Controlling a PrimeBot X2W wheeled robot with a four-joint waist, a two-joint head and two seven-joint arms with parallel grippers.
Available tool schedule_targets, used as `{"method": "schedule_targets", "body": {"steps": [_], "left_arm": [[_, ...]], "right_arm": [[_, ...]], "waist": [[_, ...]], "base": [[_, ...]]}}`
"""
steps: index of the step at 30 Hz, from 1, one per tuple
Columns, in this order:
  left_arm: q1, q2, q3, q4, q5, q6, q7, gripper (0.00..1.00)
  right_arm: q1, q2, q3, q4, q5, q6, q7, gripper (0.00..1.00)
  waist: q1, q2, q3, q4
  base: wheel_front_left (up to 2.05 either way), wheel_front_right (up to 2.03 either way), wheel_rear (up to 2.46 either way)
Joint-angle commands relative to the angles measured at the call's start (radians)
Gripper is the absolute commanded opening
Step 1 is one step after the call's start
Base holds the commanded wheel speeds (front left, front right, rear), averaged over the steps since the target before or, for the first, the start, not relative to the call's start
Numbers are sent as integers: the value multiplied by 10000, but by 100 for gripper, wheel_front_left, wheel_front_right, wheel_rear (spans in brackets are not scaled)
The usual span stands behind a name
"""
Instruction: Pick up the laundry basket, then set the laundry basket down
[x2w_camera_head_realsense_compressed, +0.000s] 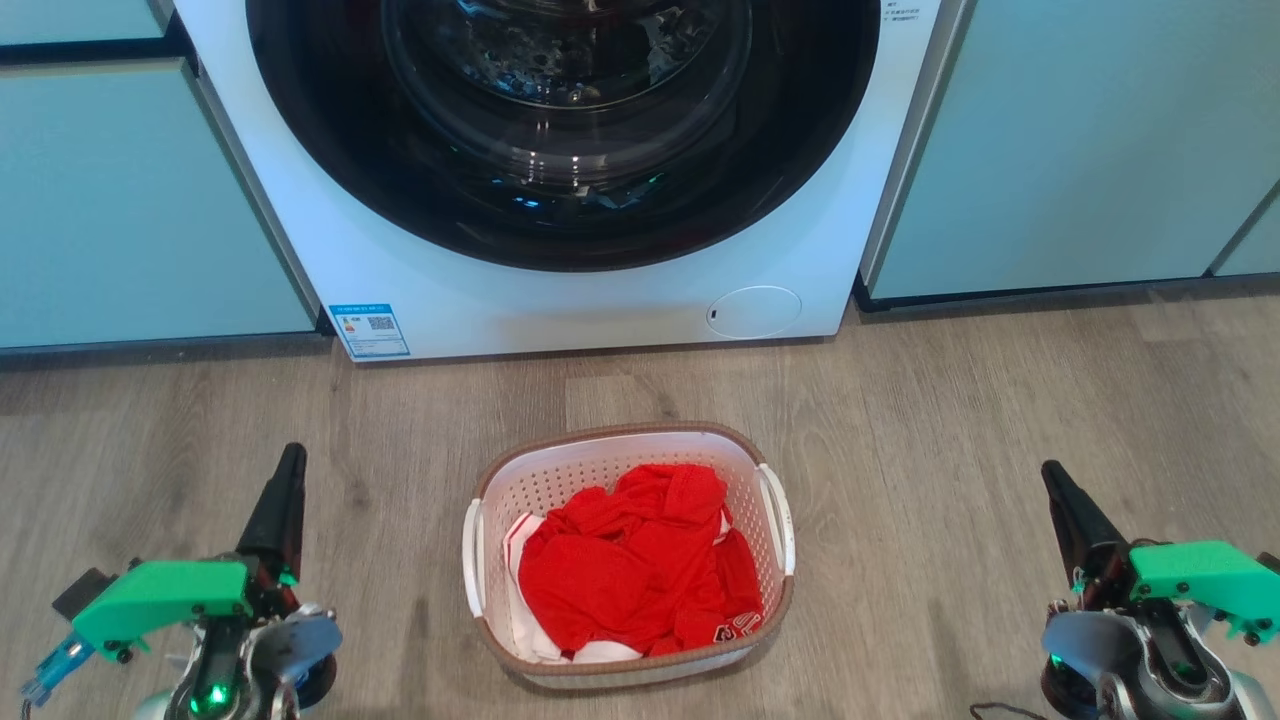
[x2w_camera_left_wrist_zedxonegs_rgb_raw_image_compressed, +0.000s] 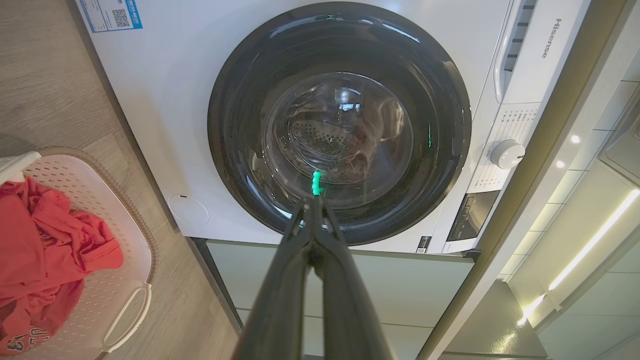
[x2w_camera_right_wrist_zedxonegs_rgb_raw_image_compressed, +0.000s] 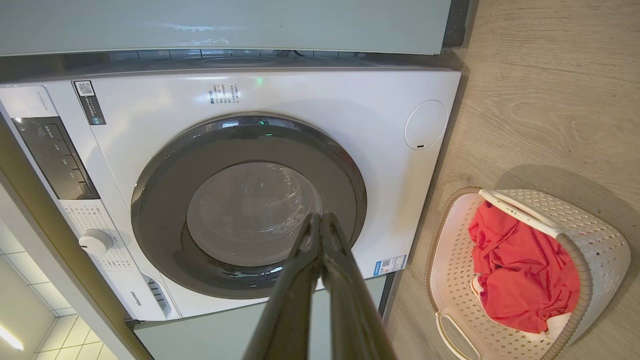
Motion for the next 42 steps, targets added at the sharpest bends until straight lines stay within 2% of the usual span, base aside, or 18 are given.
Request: {"method": "schedule_targets", "body": {"steps": [1,42], "left_arm": [[-489,85,355,-296,28,-67,74,0],[-488,85,355,-296,28,-67,73,0]], "right_arm": [[-475,-74,177,-309,-98,27,76,0],[-475,-74,179,-309,-96,27,75,0]], "waist": [[0,-1,0,0],[0,-1,0,0]], "base": [[0,0,0],[0,0,0]]}}
